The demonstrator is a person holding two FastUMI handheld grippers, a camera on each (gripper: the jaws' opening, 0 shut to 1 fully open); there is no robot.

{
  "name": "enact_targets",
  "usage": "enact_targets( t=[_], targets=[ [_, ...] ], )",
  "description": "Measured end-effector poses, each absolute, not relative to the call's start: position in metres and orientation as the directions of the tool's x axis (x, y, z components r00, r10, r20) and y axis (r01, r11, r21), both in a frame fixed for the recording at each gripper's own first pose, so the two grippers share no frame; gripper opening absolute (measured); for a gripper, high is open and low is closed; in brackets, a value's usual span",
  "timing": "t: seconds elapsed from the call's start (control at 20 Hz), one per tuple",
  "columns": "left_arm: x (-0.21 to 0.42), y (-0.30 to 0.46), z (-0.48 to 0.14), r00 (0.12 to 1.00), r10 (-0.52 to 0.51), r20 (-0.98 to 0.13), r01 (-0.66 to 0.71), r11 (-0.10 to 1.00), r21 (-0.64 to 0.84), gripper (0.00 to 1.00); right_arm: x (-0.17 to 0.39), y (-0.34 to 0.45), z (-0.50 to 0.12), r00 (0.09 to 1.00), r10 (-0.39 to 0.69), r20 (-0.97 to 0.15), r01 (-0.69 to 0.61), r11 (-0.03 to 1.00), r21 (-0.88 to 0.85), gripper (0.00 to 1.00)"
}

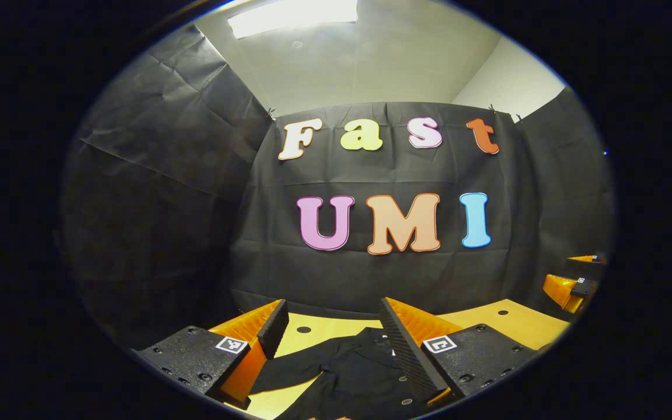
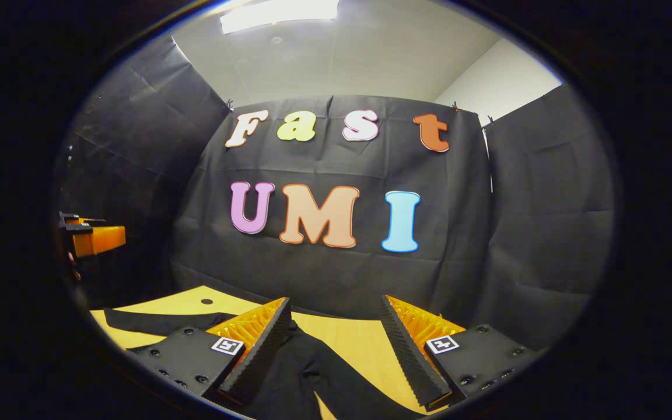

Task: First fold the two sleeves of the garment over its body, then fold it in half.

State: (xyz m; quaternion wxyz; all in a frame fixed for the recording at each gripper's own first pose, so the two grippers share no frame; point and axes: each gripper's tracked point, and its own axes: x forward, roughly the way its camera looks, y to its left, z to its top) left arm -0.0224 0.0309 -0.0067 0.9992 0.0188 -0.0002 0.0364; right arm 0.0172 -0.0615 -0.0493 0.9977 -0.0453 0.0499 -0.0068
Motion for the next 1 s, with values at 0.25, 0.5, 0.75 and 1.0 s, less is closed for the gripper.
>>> enact_targets(
  t=[0.25,0.5,0.75,1.0],
  targets=[
    [-0.017,0.017,-0.008,0.998,0.066,-0.004,-0.066,0.997,0.045,0.92,0.023,-0.115,-0.080,0.981,-0.082,-0.178,0.056,0.988,-0.146,0.97],
    [-0.012,0.002,-0.010,0.998,0.058,-0.008,-0.057,0.997,0.060,0.92,0.018,-0.158,-0.133,0.938,-0.118,-0.325,0.060,0.981,-0.185,0.98],
    [-0.004,-0.013,-0.014,0.998,0.057,-0.012,-0.056,0.996,0.075,0.92,0.009,-0.183,-0.194,0.873,-0.133,-0.470,0.030,0.975,-0.220,0.98],
    [-0.001,-0.023,-0.018,0.998,0.067,-0.022,-0.065,0.993,0.095,0.92,-0.002,-0.202,-0.249,0.791,-0.134,-0.597,-0.020,0.970,-0.243,0.99]
  ],
)
